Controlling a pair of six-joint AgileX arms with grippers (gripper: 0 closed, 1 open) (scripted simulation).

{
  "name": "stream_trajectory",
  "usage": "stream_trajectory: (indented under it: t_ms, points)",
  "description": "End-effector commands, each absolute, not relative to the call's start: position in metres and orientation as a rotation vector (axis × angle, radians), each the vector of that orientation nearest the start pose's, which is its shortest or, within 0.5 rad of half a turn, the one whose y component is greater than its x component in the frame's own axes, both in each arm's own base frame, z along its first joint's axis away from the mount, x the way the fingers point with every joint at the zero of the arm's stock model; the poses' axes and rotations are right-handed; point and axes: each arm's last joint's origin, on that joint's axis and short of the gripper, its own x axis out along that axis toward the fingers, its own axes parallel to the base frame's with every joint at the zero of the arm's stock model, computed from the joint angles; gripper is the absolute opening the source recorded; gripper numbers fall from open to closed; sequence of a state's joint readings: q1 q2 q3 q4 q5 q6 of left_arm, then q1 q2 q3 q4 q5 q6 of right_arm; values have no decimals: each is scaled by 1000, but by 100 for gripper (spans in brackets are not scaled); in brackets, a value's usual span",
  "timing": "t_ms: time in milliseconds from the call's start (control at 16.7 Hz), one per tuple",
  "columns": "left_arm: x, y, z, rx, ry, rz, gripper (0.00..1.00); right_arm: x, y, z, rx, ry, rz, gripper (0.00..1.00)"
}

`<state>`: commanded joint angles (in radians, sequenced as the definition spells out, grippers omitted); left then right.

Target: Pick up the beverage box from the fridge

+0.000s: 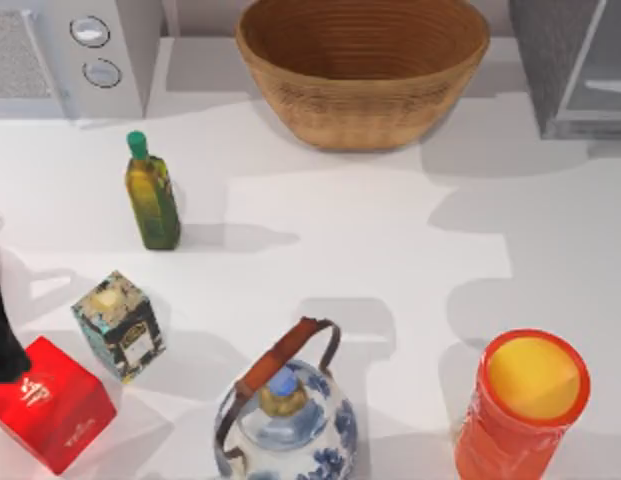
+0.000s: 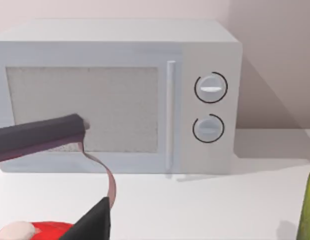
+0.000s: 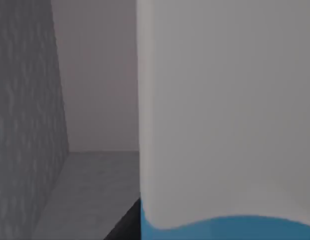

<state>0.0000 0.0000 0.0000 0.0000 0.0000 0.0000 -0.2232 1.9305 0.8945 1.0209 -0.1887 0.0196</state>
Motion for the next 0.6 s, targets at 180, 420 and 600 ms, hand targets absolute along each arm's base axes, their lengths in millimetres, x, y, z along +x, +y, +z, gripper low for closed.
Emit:
stream_trajectory:
  t_ms: [180, 420, 600]
  points:
    - [106, -1, 160, 0, 0, 0, 100, 354, -76, 161, 11, 30, -13, 0]
    - [106, -1, 160, 0, 0, 0, 100, 342, -77, 166, 5, 4, -13, 0]
    - [106, -1, 160, 0, 0, 0, 100, 343, -75, 164, 8, 10, -8, 0]
